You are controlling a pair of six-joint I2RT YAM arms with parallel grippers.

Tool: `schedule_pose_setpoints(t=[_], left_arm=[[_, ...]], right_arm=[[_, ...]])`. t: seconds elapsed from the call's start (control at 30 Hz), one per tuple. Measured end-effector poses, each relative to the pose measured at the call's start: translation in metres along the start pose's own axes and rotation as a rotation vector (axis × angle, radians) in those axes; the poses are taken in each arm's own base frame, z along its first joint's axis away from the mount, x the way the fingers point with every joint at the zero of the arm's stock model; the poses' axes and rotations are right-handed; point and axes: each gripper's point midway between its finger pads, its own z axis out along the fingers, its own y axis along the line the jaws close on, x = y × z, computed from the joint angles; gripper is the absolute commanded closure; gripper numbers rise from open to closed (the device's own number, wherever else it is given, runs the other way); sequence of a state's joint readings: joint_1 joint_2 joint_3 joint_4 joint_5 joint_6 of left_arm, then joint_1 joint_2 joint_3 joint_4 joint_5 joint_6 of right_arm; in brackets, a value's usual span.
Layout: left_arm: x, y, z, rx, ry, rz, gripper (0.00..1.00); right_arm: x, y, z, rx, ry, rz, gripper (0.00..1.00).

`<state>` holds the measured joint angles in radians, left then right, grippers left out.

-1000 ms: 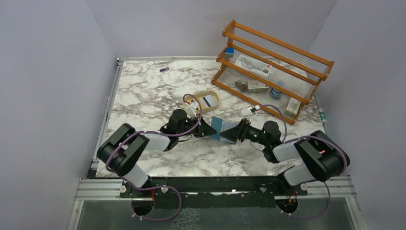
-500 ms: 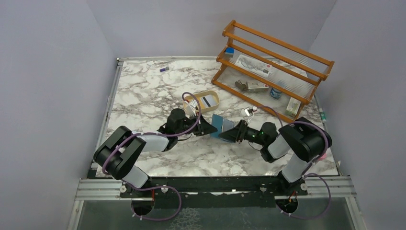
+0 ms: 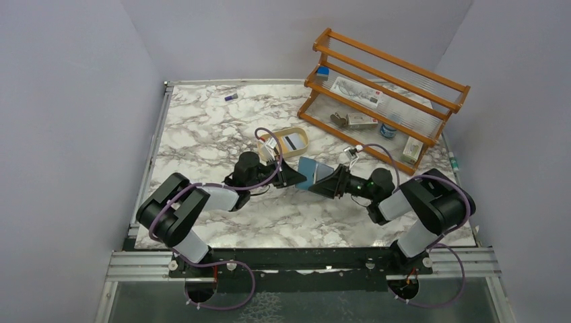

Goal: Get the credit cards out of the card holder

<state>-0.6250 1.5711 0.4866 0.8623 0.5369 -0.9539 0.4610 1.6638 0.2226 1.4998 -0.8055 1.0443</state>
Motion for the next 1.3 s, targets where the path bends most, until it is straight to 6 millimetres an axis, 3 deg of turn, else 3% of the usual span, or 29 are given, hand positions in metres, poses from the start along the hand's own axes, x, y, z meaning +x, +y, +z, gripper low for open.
schedule_pose_setpoints(t=[0.2,1.3], left_arm=[[-0.008,-0.009,0.003,0.040,-0.017,0.021,1.00],[0.005,0.010,0.017,0.041,0.063,-0.020,1.00]], right_arm=[[-0.009,0.010,-0.003,-0.013,-0.021,-0.071,0.17],[0.003,-0.018,-0.003,0.090,0.054,-0.090,0.18]])
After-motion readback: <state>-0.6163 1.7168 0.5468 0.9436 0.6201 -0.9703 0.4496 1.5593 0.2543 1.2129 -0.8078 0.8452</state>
